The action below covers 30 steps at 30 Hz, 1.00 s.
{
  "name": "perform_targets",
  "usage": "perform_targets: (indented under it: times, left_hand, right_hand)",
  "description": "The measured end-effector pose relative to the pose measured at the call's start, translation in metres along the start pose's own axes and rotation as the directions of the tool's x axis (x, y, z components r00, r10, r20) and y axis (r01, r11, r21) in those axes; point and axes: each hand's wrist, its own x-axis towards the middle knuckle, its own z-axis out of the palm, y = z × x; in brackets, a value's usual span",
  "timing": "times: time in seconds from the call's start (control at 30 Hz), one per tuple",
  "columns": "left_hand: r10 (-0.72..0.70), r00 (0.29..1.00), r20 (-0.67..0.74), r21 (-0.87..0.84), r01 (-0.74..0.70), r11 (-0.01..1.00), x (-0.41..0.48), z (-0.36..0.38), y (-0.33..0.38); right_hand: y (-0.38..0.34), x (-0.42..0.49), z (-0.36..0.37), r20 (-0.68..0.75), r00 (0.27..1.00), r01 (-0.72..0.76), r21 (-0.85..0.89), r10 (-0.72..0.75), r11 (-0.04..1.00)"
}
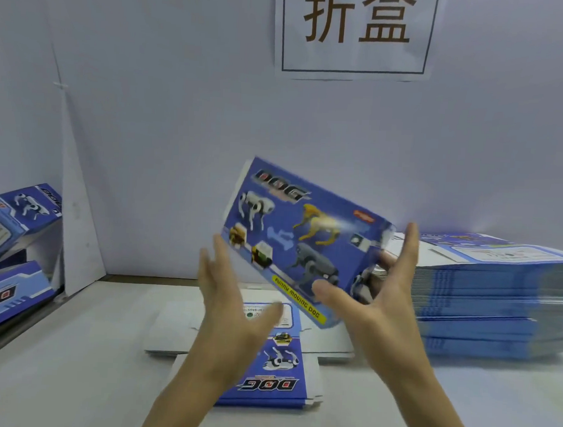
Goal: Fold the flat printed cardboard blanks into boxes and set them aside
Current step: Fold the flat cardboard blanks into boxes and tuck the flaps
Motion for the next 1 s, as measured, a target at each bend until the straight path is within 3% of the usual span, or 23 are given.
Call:
perform_targets:
  times: [0.03,0.07,0.13,0.2,0.27,0.33,0.43,0.5,0.57,0.63,0.73,0.8,0.9,1.0]
  left_hand:
    - [-0.09,0.996,-0.01,-0.123,0.089,0.988,0.0,-0.001,0.001]
    - [-0.119,0.99,0.078,-0.199,0.132,0.971,0.004,-0.007,-0.002]
    - [-0.162,0.975,0.155,-0.211,0.193,0.958,0.012,-0.018,0.003]
    - [-0.124,0.986,0.115,-0.262,0.15,0.953,0.016,-0.023,-0.001]
    - [-0.071,0.997,0.01,-0.291,0.07,0.954,0.02,-0.025,-0.005]
    - [0.038,0.999,-0.017,-0.131,-0.04,0.991,0.024,-0.031,-0.006]
    - [0.076,0.99,0.117,0.251,-0.104,0.962,0.022,-0.04,-0.008]
    - [-0.044,0.969,0.244,0.362,-0.049,0.931,0.019,-0.038,-0.011]
    - [-0.208,0.944,0.258,0.396,0.093,0.914,0.02,-0.032,-0.012]
    - [-0.321,0.935,0.149,0.339,0.257,0.905,0.021,-0.028,-0.008]
    - [-0.25,0.968,0.034,0.353,0.222,0.909,0.018,-0.028,0.002]
    - [-0.23,0.973,-0.005,0.259,0.224,0.94,0.019,-0.033,0.002]
    - [-0.276,0.96,0.044,0.125,0.268,0.955,0.025,-0.039,-0.001]
    - [-0.31,0.947,0.083,-0.06,0.315,0.947,0.029,-0.05,-0.002]
  right_hand:
    - [0.003,0.002,-0.004,0.0,1.0,-0.024,0.042,0.024,0.999]
    - [0.004,0.004,-0.007,0.031,0.998,-0.056,0.073,0.054,0.996]
    - [0.005,0.004,-0.013,0.162,0.979,-0.14,0.105,0.122,0.984]
    - [0.006,0.004,-0.019,0.273,0.946,-0.195,0.052,0.174,0.979]
    - [0.004,0.006,-0.024,0.28,0.938,-0.202,-0.046,0.207,0.978]
    - [0.003,0.01,-0.029,0.183,0.963,-0.183,-0.096,0.198,0.978]
    - [-0.001,0.013,-0.033,0.056,0.984,-0.167,-0.064,0.171,0.984]
    - [-0.007,0.011,-0.027,0.098,0.976,-0.185,-0.09,0.193,0.979]
    - [-0.008,0.009,-0.019,0.101,0.968,-0.214,-0.148,0.23,0.965]
    - [-0.006,0.008,-0.016,0.052,0.967,-0.234,-0.2,0.249,0.951]
    - [-0.003,0.01,-0.016,0.04,0.951,-0.291,-0.208,0.306,0.934]
    - [-0.001,0.011,-0.019,0.073,0.93,-0.345,-0.175,0.361,0.922]
    - [0.002,0.015,-0.027,0.076,0.898,-0.432,-0.047,0.434,0.901]
    - [0.008,0.02,-0.037,0.047,0.837,-0.541,0.219,0.545,0.812]
